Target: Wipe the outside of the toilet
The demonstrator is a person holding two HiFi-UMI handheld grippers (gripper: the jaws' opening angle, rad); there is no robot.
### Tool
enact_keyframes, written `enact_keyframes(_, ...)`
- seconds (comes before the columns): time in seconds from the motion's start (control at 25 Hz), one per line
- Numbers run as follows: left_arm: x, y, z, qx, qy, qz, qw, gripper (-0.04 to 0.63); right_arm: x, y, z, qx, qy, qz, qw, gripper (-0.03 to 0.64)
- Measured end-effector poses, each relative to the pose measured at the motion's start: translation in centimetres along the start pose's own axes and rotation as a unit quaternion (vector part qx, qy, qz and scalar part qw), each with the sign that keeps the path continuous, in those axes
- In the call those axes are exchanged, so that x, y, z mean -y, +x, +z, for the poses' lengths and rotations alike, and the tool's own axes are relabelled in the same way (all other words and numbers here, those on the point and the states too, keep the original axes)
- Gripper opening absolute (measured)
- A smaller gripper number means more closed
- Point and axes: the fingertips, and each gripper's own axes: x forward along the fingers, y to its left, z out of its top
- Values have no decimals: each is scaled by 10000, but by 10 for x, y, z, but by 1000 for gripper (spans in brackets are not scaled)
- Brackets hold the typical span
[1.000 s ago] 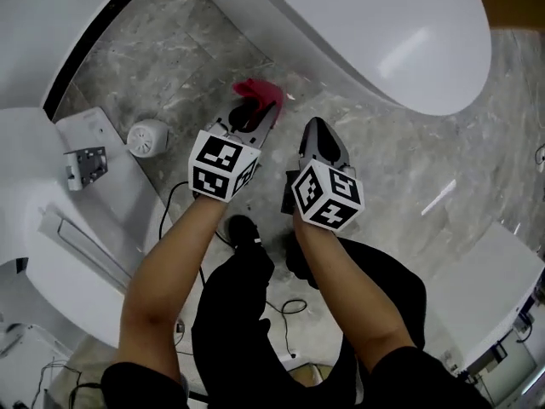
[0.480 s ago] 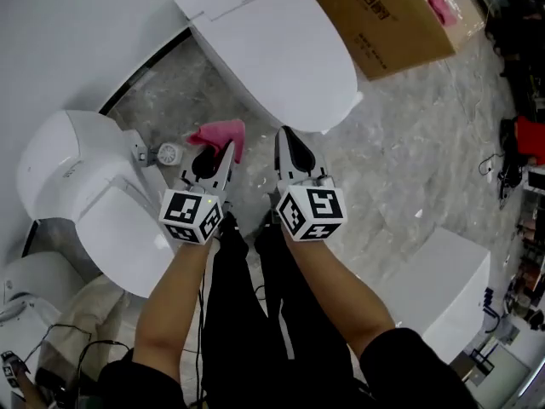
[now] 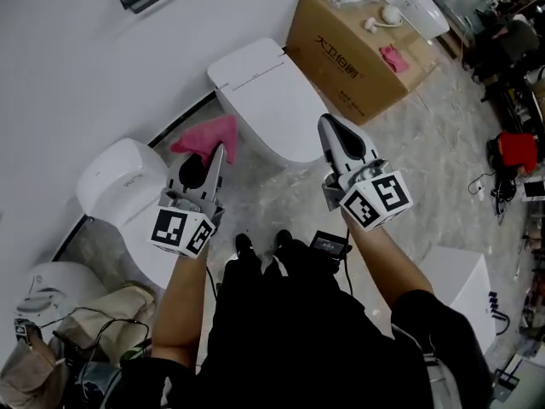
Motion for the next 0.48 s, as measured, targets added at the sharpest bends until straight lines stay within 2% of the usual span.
enact_keyframes(0.08,18,-15,33,237,219,-17,9995,69,0,-16,39,314,89,187,9993,33)
enact_keyframes(0.2,39,-38,57,436,401,251,9979,69,1,-37,72,631,-22,518,9967,34)
enact_keyframes(0.32,57,-53,63,506,536,749,9945,69,4,-50,74,669,-374,1023,9918,32)
enact_keyframes(0.48,85,-63,51,436,624,1439,9867,69,24,-65,49,349,-673,1502,9857,32)
